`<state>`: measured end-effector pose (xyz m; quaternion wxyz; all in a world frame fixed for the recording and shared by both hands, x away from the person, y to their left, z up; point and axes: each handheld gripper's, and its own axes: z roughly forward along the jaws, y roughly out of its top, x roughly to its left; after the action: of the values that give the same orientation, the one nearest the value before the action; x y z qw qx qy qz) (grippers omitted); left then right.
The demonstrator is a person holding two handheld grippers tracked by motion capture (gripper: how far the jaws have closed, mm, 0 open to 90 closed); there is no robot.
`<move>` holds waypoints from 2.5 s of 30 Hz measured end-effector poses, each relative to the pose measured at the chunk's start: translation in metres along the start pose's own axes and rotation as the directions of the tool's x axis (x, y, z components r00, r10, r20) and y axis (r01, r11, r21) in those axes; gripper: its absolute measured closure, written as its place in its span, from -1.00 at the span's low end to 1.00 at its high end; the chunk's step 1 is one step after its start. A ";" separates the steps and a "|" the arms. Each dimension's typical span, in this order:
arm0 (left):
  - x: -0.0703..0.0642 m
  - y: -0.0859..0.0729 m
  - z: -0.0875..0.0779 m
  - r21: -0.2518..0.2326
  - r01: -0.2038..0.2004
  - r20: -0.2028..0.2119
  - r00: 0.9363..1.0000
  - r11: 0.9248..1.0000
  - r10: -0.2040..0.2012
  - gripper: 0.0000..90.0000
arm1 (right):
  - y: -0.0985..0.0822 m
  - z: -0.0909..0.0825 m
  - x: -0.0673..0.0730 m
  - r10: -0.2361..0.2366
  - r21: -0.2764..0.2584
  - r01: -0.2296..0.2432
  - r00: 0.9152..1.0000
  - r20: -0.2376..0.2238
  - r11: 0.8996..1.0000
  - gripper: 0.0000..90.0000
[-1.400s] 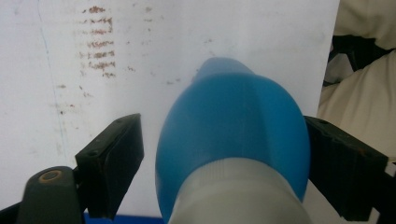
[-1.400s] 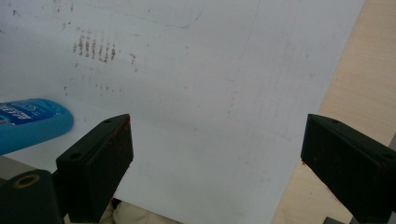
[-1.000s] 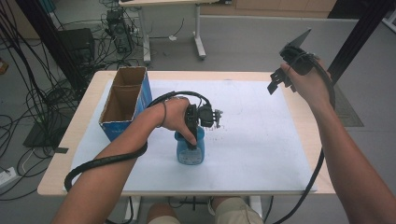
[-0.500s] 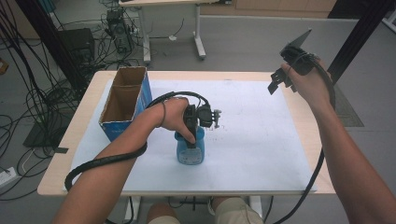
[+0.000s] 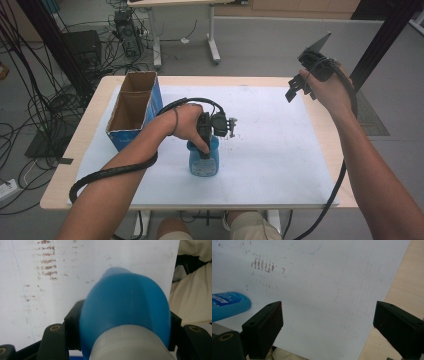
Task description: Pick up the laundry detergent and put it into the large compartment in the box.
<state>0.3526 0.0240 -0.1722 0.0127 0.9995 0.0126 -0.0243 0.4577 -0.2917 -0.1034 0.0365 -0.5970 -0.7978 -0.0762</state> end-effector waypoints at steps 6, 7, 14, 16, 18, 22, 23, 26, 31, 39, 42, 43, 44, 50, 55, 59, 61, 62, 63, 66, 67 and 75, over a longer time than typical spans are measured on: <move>0.001 0.005 0.000 0.020 0.000 0.003 1.000 1.000 0.000 -0.16 | -0.001 -0.001 -0.001 -0.004 -0.003 0.004 1.000 0.000 1.000 -0.79; 0.001 0.005 0.000 0.020 -0.001 0.002 1.000 1.000 0.001 -0.16 | -0.001 -0.001 -0.002 -0.003 -0.004 0.003 1.000 0.001 1.000 -0.79; 0.000 0.002 0.000 0.007 0.001 0.001 1.000 1.000 -0.001 -0.16 | -0.001 0.000 0.000 -0.007 -0.004 0.007 1.000 0.001 1.000 -0.79; 0.000 0.001 0.000 0.003 0.003 0.001 1.000 1.000 -0.003 -0.16 | 0.000 0.002 0.002 0.000 0.000 0.000 1.000 0.000 1.000 -0.79; 0.000 0.002 0.000 0.008 0.002 0.000 1.000 1.000 -0.002 -0.16 | 0.001 0.002 0.003 -0.001 0.004 0.001 1.000 0.001 1.000 -0.79; 0.001 0.004 0.000 0.014 0.005 0.002 1.000 1.000 -0.005 -0.16 | 0.000 0.002 0.004 -0.015 -0.002 0.015 1.000 0.004 1.000 -0.80; 0.001 0.004 0.000 0.015 0.004 0.002 1.000 1.000 -0.004 -0.16 | 0.000 0.002 0.004 -0.013 -0.003 0.013 1.000 0.005 1.000 -0.80; 0.001 0.004 0.000 0.015 0.005 0.003 1.000 1.000 -0.005 -0.16 | -0.001 0.002 0.004 -0.014 -0.005 0.014 1.000 0.007 1.000 -0.80; 0.001 0.006 0.000 0.025 0.005 0.003 1.000 1.000 -0.005 -0.16 | -0.001 0.002 0.004 -0.008 -0.003 0.008 1.000 0.003 1.000 -0.80; 0.001 0.007 0.000 0.027 0.005 0.001 1.000 1.000 -0.005 -0.16 | -0.001 0.002 0.005 -0.012 -0.009 0.012 1.000 0.004 1.000 -0.80; 0.001 0.006 0.000 0.026 0.008 0.005 1.000 1.000 -0.009 -0.16 | 0.000 0.002 0.006 -0.009 -0.003 0.009 1.000 0.001 1.000 -0.80; 0.002 0.007 0.000 0.029 0.008 0.006 1.000 1.000 -0.008 -0.16 | 0.000 0.002 0.006 -0.019 -0.009 0.019 1.000 0.003 1.000 -0.80; 0.002 0.007 0.000 0.030 0.008 0.007 1.000 1.000 -0.008 -0.16 | 0.000 0.002 0.007 -0.016 -0.009 0.016 1.000 0.006 1.000 -0.80; 0.002 0.007 0.000 0.030 0.010 0.007 1.000 1.000 -0.010 -0.16 | -0.001 0.002 0.008 -0.026 -0.015 0.026 0.999 0.020 1.000 -0.80; 0.001 0.007 0.000 0.030 0.008 0.006 1.000 1.000 -0.008 -0.16 | 0.000 0.002 0.010 -0.029 -0.013 0.029 0.999 0.023 0.999 -0.80; 0.002 0.007 0.000 0.031 0.010 0.007 1.000 0.999 -0.010 -0.16 | -0.001 0.002 0.011 -0.031 -0.020 0.031 0.999 0.030 0.999 -0.81; 0.002 0.007 0.000 0.030 0.009 0.008 1.000 1.000 -0.009 -0.16 | -0.002 0.002 0.011 -0.033 -0.021 0.033 0.999 0.033 0.999 -0.81; 0.002 0.007 0.000 0.031 0.010 0.008 1.000 0.999 -0.010 -0.16 | -0.001 0.002 0.011 -0.032 -0.019 0.033 0.999 0.033 0.999 -0.81; 0.002 0.007 0.000 0.030 0.009 0.009 1.000 1.000 -0.010 -0.16 | -0.001 0.002 0.010 -0.032 -0.018 0.033 0.999 0.030 0.999 -0.81; 0.002 0.007 0.000 0.031 0.009 0.009 1.000 0.999 -0.009 -0.16 | -0.002 0.002 0.010 -0.031 -0.020 0.032 0.999 0.033 0.999 -0.81; 0.002 0.008 0.000 0.033 0.009 0.008 1.000 0.999 -0.009 -0.16 | -0.002 0.002 0.011 -0.031 -0.021 0.032 0.999 0.035 0.999 -0.81; 0.002 0.007 0.000 0.032 0.012 0.006 1.000 0.999 -0.013 -0.16 | -0.002 0.001 0.011 -0.030 -0.022 0.031 0.999 0.035 0.999 -0.81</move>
<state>0.3550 0.0166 -0.1721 -0.0034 0.9994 0.0184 -0.0277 0.4525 -0.2816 -0.1034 0.0144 -0.5863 -0.8065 -0.0754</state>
